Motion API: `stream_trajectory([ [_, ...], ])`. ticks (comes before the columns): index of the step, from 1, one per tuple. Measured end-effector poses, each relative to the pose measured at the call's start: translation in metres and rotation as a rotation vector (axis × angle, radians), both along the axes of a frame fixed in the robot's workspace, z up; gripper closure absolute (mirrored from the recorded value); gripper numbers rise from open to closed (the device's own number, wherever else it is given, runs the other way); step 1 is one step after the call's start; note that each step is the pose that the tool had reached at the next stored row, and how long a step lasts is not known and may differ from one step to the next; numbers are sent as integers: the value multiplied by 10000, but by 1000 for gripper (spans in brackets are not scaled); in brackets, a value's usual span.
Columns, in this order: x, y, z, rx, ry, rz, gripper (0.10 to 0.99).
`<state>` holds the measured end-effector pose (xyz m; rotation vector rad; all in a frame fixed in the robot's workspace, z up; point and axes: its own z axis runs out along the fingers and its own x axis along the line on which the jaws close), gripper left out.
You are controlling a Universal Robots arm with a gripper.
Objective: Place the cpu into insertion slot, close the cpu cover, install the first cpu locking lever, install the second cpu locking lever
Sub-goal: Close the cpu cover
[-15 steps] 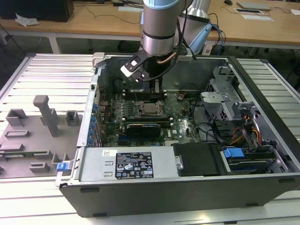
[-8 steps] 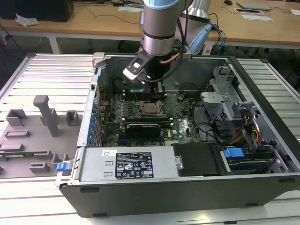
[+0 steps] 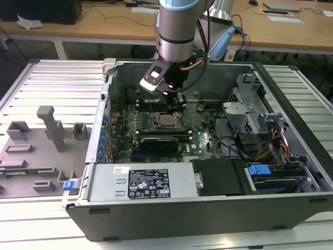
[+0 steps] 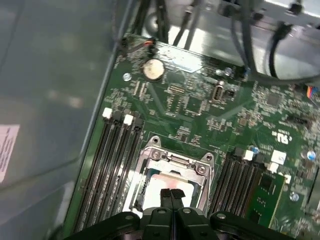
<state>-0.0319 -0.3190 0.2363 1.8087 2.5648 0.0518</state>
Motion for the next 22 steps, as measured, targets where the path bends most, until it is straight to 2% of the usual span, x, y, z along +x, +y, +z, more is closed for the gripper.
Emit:
stream_trajectory([
  [10,0,0,0,-1,0,2202,980],
  [12,0,0,0,-1,0,2818,980],
  [14,0,0,0,-2,0,3673,980],
  [16,0,0,0,-2,1,4235,980],
  [22,0,0,0,-3,1,5429,980],
])
